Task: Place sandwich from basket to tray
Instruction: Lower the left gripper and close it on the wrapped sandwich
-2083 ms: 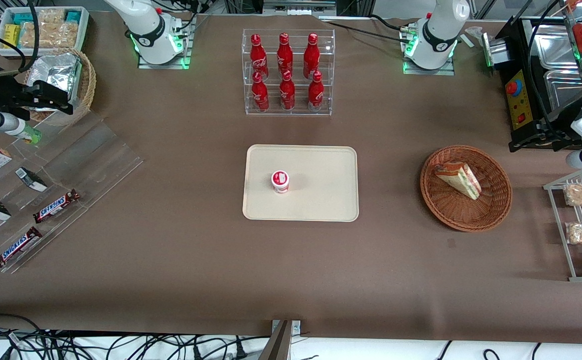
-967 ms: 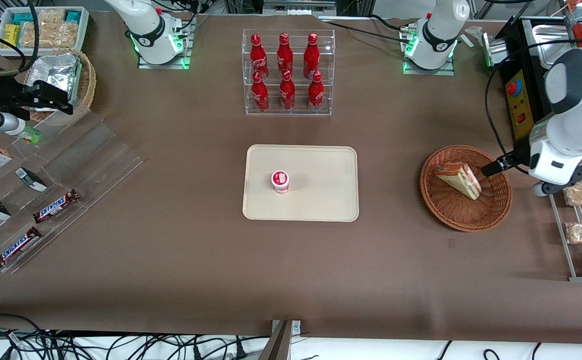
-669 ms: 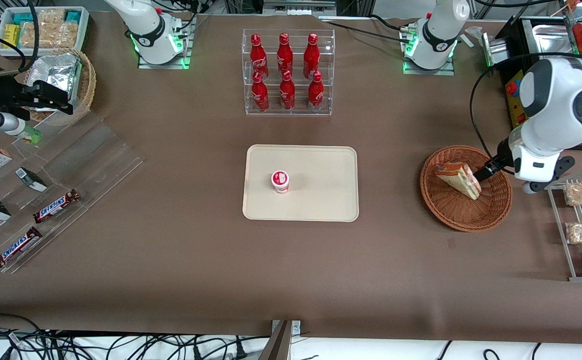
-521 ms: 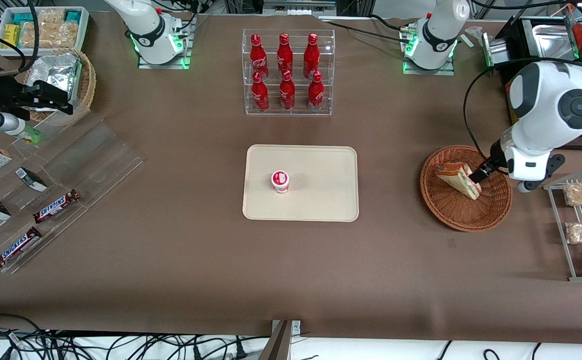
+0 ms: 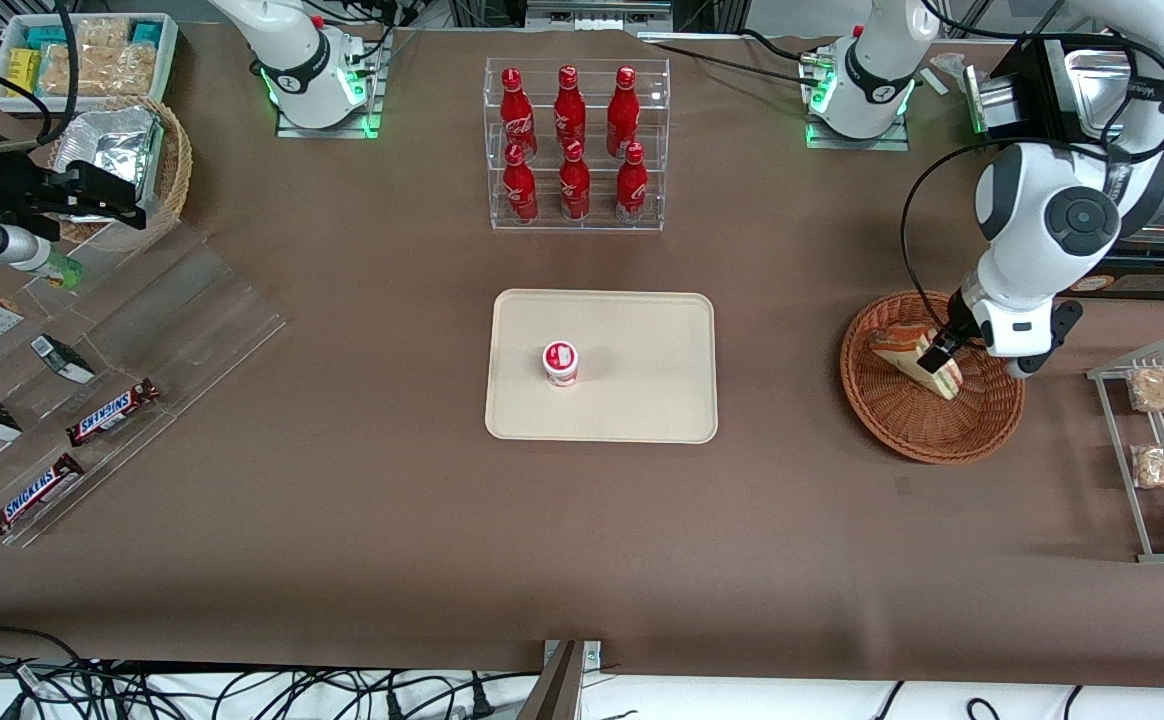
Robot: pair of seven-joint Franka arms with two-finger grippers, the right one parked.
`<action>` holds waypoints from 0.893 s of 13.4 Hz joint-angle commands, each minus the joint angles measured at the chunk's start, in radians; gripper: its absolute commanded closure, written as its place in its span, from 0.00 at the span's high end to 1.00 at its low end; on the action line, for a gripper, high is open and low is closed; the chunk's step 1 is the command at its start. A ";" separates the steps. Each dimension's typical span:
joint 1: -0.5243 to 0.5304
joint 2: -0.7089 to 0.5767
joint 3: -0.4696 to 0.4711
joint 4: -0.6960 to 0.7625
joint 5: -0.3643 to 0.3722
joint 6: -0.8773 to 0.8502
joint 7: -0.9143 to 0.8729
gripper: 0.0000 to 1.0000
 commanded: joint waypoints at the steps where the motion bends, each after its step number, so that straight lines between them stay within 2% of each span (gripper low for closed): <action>1: 0.001 0.037 -0.001 -0.026 0.057 0.075 -0.081 1.00; 5: 0.001 0.092 -0.003 -0.026 0.129 0.116 -0.168 1.00; 6: 0.001 0.092 -0.003 -0.026 0.129 0.116 -0.172 0.71; 7: 0.001 0.091 -0.003 -0.026 0.129 0.116 -0.172 0.16; 8: 0.001 0.092 -0.003 -0.026 0.129 0.116 -0.177 0.02; 12: -0.001 0.081 -0.003 -0.025 0.140 0.112 -0.169 0.00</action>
